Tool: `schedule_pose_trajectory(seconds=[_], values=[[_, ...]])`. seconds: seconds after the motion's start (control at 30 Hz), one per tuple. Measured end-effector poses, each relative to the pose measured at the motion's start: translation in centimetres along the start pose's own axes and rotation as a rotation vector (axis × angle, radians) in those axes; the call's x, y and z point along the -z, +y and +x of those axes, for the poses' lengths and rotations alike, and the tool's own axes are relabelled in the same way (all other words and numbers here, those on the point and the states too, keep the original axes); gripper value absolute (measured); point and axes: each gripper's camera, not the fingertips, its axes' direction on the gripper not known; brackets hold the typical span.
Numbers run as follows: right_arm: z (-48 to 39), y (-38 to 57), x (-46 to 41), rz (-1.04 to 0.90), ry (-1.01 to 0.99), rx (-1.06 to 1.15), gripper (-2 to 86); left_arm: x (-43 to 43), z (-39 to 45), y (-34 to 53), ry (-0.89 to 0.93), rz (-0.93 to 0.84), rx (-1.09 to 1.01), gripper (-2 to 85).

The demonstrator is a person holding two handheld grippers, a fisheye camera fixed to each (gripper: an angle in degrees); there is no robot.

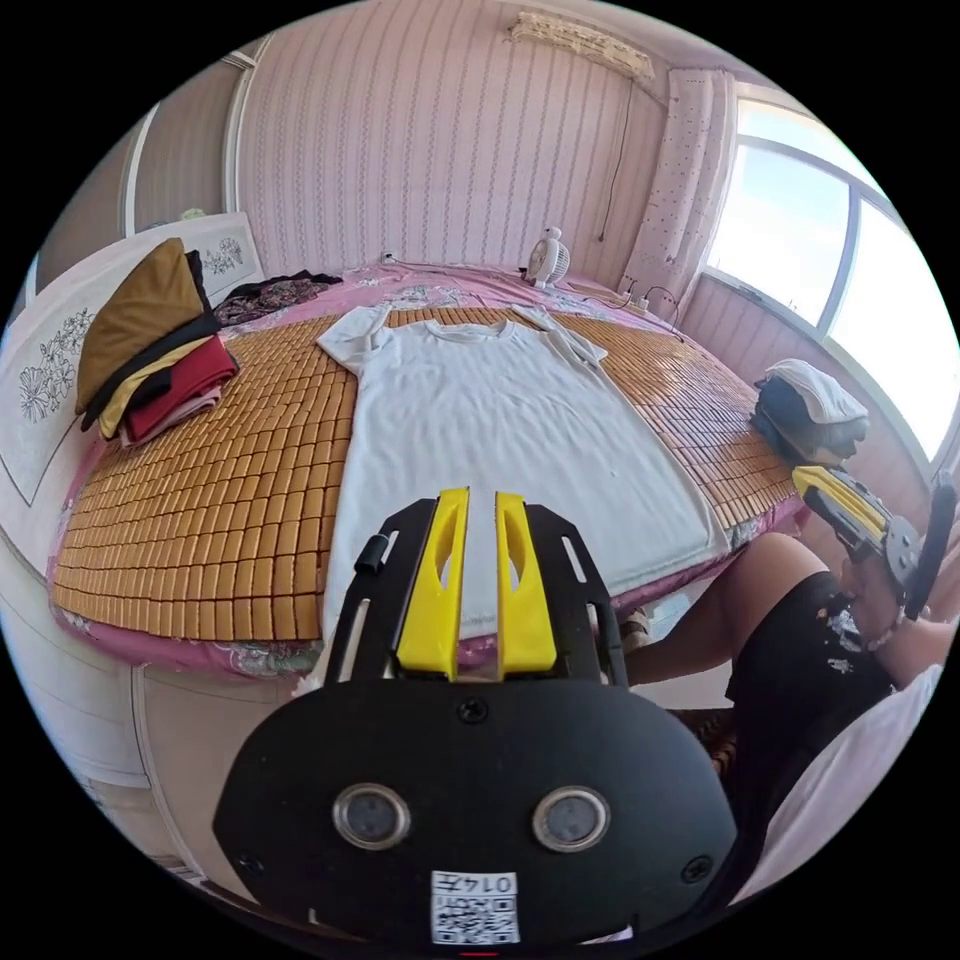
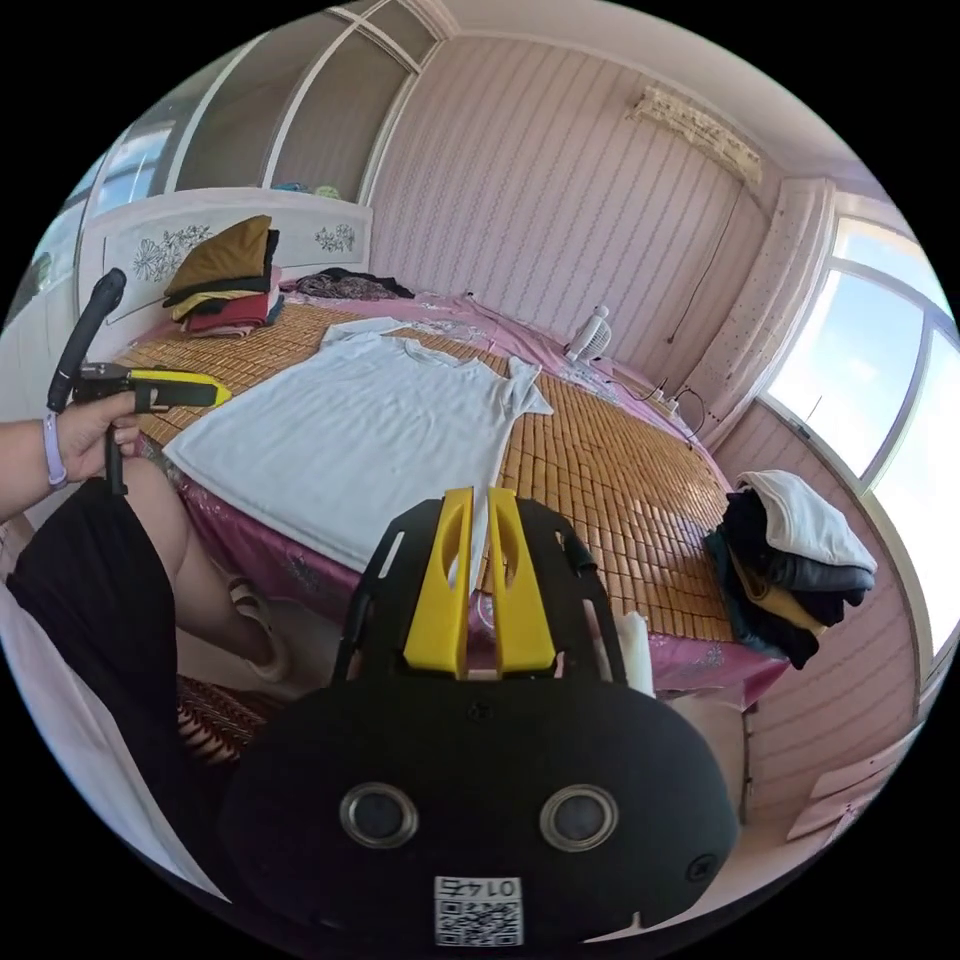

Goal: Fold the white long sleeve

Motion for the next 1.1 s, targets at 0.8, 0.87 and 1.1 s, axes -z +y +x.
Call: schedule_pose_trajectory(seconds=[0.8,0.87,1.1], values=[[16.2,-22.1,-38.0,-0.302,-0.127,-0.015,11.1,-26.0,4.3,-33.1,0.214,-0.195,-0.128,5.9],[17.8,-24.3,-42.1,-0.282,-0.159,-0.029,10.8,-28.3,5.1,-35.1,0.209,-0.202,-0.138,6.1],[23.1,-30.6,-58.6,-0.334,-0.082,-0.307,8.7,-34.1,6.4,-38.8,0.151,-0.303,-0.144,6.2]])
